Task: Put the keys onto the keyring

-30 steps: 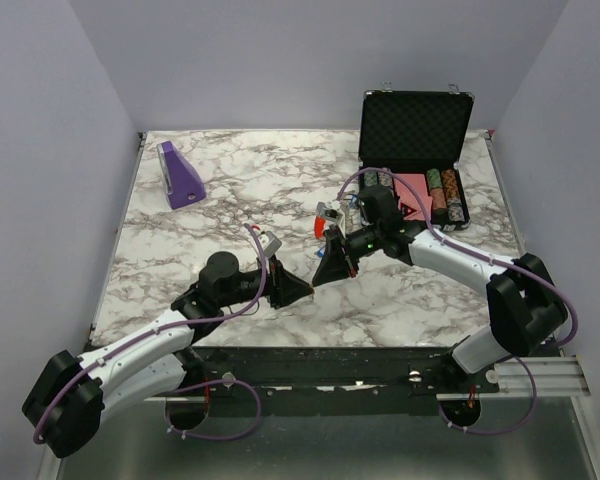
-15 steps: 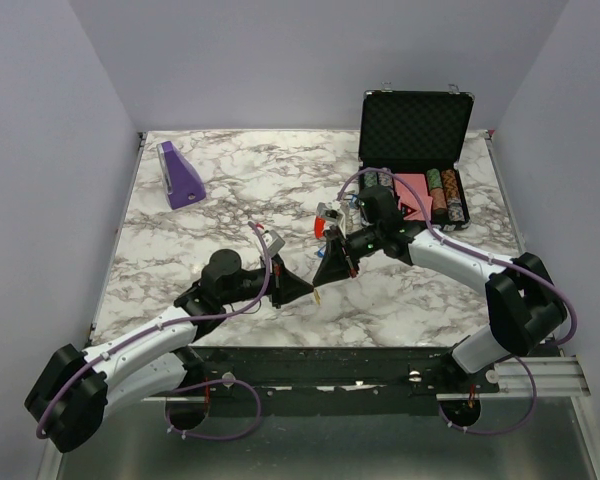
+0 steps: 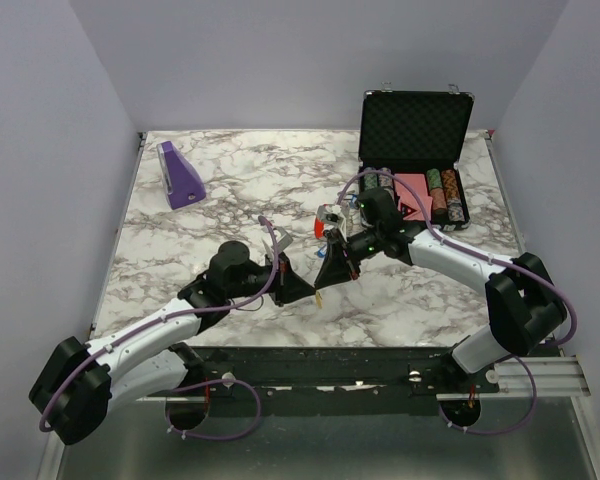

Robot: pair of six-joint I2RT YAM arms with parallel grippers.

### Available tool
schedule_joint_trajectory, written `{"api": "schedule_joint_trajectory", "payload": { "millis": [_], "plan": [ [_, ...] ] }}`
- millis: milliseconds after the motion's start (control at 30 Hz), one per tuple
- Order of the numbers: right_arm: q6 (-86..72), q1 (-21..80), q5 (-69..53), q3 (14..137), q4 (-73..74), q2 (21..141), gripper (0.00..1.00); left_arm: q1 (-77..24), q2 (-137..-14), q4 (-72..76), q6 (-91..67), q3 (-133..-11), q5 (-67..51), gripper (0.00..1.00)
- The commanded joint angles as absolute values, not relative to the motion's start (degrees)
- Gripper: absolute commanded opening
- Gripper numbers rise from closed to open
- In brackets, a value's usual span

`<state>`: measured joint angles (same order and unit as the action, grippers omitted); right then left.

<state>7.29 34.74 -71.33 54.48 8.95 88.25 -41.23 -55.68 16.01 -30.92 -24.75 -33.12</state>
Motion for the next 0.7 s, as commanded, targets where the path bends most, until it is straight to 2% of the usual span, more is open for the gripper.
{"api": "schedule_joint_trajectory", "payload": {
  "millis": [0,133,233,367,400,533,667],
  "plan": [
    [9.5,35.0,-71.6,55.4,11.0,89.0,0.11,-41.0,-56.8,14.4,-29.6,-27.4,-35.2,0.00],
    [10.0,35.0,-71.5,55.6,11.7,89.1,0.13,-41.0,-56.8,14.1,-29.4,-27.5,-35.2,0.00],
    [10.3,35.0,-71.6,55.8,12.1,89.2,0.01,-41.1,-56.6,13.9,-29.4,-27.4,-34.9,0.00],
    [10.9,35.0,-71.5,56.2,12.7,89.0,0.01,-40.9,-55.5,13.8,-29.9,-26.9,-32.4,0.00],
    [10.8,34.9,-70.8,56.2,12.9,88.9,0.01,-40.6,-54.6,13.7,-30.3,-26.5,-31.4,0.08],
    [16.2,34.5,-66.5,58.2,18.9,88.0,0.01,-39.9,-47.8,10.6,-30.6,-25.3,-26.5,0.51],
    [23.1,30.2,-62.6,60.5,27.7,86.0,0.01,-39.6,-34.7,0.2,-28.0,-25.7,-17.8,0.81]
  ]
}}
